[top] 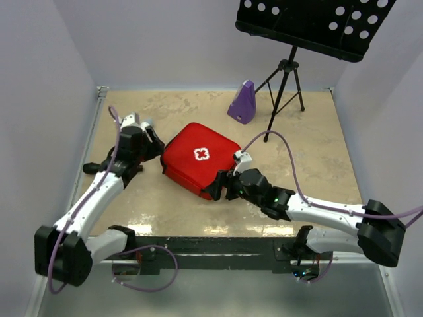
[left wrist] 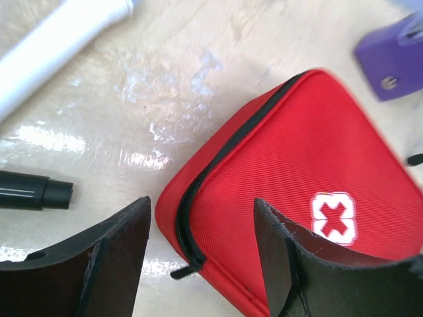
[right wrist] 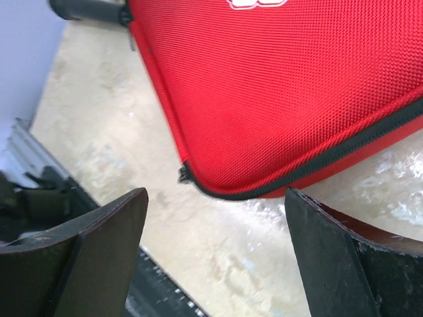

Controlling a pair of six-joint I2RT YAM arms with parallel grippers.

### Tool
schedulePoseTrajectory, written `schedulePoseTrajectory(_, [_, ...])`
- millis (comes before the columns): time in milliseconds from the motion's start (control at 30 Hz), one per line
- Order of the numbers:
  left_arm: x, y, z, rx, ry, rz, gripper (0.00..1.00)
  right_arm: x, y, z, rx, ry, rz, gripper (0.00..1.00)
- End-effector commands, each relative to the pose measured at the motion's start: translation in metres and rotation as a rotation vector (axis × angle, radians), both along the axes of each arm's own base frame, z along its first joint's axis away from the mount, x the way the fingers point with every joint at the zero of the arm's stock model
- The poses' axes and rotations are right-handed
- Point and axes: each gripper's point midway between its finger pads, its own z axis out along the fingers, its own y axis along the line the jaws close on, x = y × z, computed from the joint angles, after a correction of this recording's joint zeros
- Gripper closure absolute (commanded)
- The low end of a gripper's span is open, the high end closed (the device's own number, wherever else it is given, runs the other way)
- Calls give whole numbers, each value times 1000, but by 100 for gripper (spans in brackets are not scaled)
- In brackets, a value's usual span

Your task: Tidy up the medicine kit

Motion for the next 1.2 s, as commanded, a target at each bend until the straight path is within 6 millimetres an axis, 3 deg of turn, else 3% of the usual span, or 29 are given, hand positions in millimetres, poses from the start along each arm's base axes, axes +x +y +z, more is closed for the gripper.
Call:
schedulePoseTrajectory(0, [-26,4,35,-77,-101,23,32,-18,-4,12,22,27,11,11])
schedulePoseTrajectory(167, [-39,-35,48,-271,-167,-123,35,-30,11,10,-39,39,38,12])
schedulePoseTrajectory(267, [-33,-26,31,-208,-110,-79,35,-33,17,-7,-97,78,18,12])
schedulePoseTrajectory(367, [-25,-16,20,-135,-96,-47,33,-35,22,-10,-57,112,9,6])
schedulePoseTrajectory(633, [-25,-24,-25,-121,22,-90,33,37,13,-12,-55,92,-106,1])
schedulePoseTrajectory(933, [-43,-60,-50,-252,67,-263,42,96,31,2,-20,30,-54,4])
schedulePoseTrajectory(1167, [-54,-73,-49,-318,41,-325,48,131,10,19,-64,-24,-118,4])
